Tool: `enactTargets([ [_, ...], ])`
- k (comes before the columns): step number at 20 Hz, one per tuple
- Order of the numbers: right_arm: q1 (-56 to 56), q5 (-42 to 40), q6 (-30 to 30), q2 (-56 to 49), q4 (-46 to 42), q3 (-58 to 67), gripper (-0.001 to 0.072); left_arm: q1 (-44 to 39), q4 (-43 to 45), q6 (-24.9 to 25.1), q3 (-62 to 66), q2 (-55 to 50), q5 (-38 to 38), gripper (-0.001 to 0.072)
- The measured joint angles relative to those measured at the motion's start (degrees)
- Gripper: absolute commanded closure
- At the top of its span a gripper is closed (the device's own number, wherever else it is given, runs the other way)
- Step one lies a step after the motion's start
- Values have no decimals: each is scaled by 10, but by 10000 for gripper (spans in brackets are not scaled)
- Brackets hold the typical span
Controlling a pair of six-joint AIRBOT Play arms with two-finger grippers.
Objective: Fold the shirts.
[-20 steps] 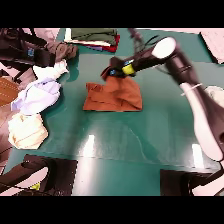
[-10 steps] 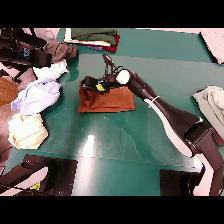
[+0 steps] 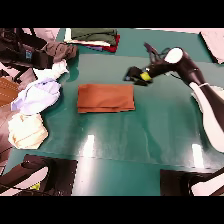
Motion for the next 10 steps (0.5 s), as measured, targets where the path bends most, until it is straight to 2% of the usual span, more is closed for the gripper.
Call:
enactTargets([
  [5, -75, 24, -76, -39, 109, -59, 3, 0, -15, -8, -31, 0, 1, 679],
  [10, -71, 50, -103, -99, 143, -46, 3, 0, -20, -14, -38, 0, 3, 679],
])
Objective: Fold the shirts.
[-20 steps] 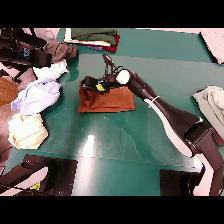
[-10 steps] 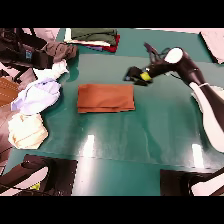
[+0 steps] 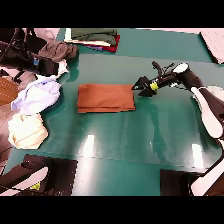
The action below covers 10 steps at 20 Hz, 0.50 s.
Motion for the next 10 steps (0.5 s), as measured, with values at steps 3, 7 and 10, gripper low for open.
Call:
enactTargets([
  [3, 14, 6, -7, -19, 15, 5, 3, 0, -2, 0, -1, 0, 0, 679],
  [7, 38, 1, -16, -29, 31, 6, 3, 0, -3, -1, -1, 0, 5, 679],
  [10, 59, -23, -23, -33, 53, 6, 133, 0, -3, -1, -1, 0, 13, 679],
])
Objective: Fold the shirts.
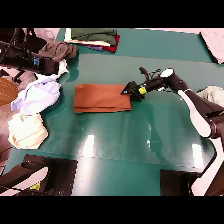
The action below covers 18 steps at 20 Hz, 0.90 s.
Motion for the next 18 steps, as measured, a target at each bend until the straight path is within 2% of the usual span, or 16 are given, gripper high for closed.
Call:
enactTargets([
  [1, 7, -12, -1, -1, 2, 0, 357, 0, 0, 0, 0, 0, 1, 679],
  [2, 13, -26, -1, -2, 2, 0, 693, 0, 0, 0, 0, 0, 1, 679],
  [9, 6, -57, 4, 46, -7, -11, 685, 0, 1, 3, 0, 0, 2, 679],
  [18, -155, -99, 26, 349, -41, -250, 688, 0, -6, 4, 0, 0, 3, 679],
])
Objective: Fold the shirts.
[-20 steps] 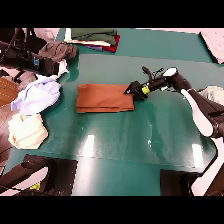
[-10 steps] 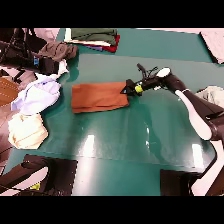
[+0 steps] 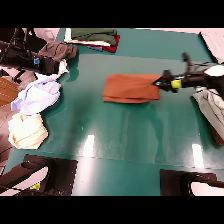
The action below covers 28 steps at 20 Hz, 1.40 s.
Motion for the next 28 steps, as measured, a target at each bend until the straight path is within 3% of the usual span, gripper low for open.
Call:
enactTargets([
  [6, -77, -27, 19, 84, -3, 53, 688, 0, -3, 0, 0, 0, 2, 679],
  [16, -204, 54, 31, -99, 2, 442, 687, 0, -3, 0, 0, 0, 2, 679],
  [28, -386, -7, -63, -126, 56, 482, 687, 0, -3, 0, 0, 0, -11, 679],
])
